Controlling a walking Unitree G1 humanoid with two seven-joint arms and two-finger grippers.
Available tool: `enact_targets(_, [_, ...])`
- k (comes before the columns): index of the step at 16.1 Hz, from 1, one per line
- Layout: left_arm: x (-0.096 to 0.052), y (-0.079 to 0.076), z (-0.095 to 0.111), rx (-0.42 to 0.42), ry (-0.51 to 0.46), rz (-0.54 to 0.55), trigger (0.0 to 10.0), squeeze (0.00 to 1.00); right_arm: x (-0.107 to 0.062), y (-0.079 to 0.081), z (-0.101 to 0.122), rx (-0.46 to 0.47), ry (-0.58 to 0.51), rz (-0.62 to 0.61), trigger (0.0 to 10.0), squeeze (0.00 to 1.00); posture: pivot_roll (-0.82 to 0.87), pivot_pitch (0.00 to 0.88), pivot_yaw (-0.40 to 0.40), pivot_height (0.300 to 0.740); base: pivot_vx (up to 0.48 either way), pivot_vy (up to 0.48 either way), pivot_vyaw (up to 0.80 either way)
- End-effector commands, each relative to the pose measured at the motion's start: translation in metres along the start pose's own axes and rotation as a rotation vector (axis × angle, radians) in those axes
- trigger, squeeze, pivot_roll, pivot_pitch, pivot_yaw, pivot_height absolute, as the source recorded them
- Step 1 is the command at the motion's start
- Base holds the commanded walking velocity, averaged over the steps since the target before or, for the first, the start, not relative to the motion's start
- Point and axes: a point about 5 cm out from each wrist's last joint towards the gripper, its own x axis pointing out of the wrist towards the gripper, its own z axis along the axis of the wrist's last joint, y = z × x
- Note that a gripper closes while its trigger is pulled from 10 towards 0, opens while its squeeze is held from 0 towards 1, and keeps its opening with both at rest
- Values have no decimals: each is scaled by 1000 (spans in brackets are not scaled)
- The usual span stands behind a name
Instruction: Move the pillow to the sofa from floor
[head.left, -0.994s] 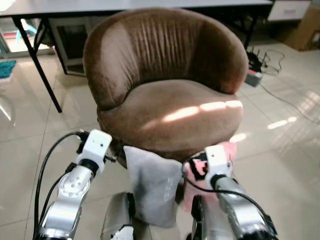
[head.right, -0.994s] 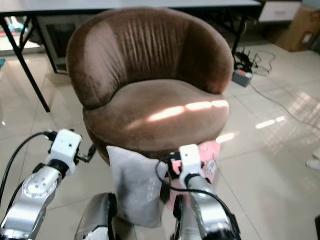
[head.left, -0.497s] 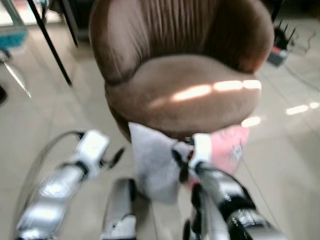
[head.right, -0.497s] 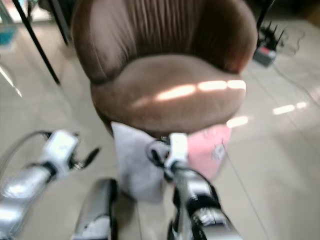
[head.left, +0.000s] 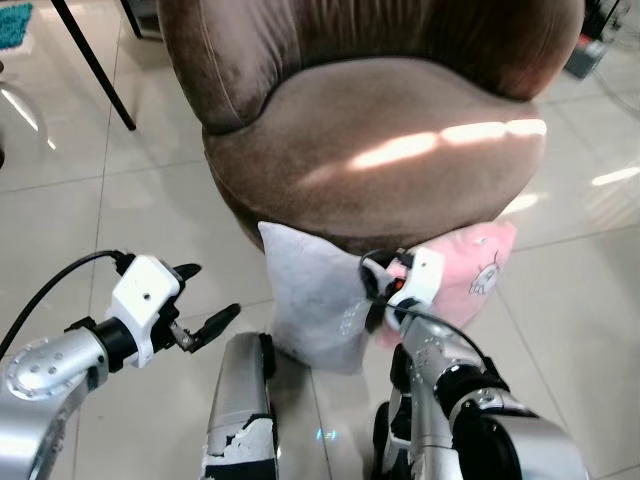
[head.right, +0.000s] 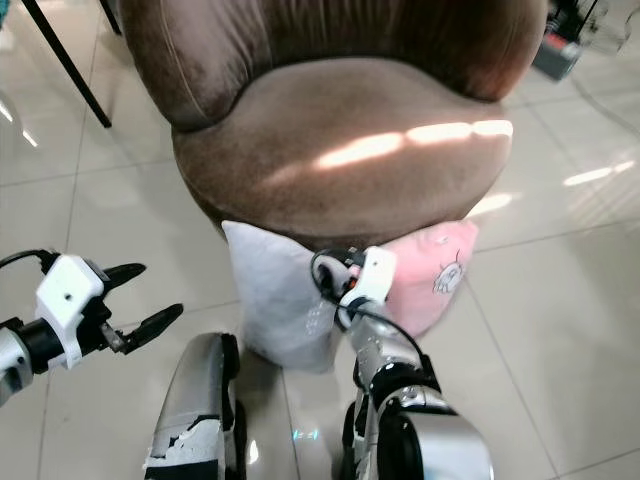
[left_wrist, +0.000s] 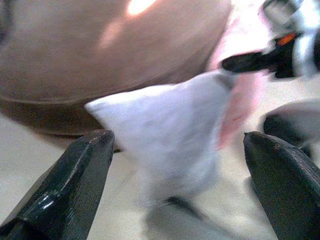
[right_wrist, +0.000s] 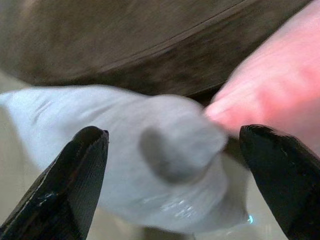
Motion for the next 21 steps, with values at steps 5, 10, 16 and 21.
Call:
enact_targets(5, [4,-3,13,-29,12,-178,10000,0,0,-15,1,138,-1,-144,10000,1000,340,361,40,567,0,0,0])
enact_targets(10, [4,2,29,-49,8,-223,10000,0,5,2,6,357,-20,-109,10000,1000,372,400,45,567,0,0,0])
enact_targets(16, [7,-9,27,-72,10,-248,10000,0,7,30,-8,245,72,-2,10000,0,370,397,51,567,0,0,0])
enact_targets(21, [4,-13,26,-77,24,-266,10000,0,5,38,-17,234,107,32,7490,0,378,391,63,567,0,0,0])
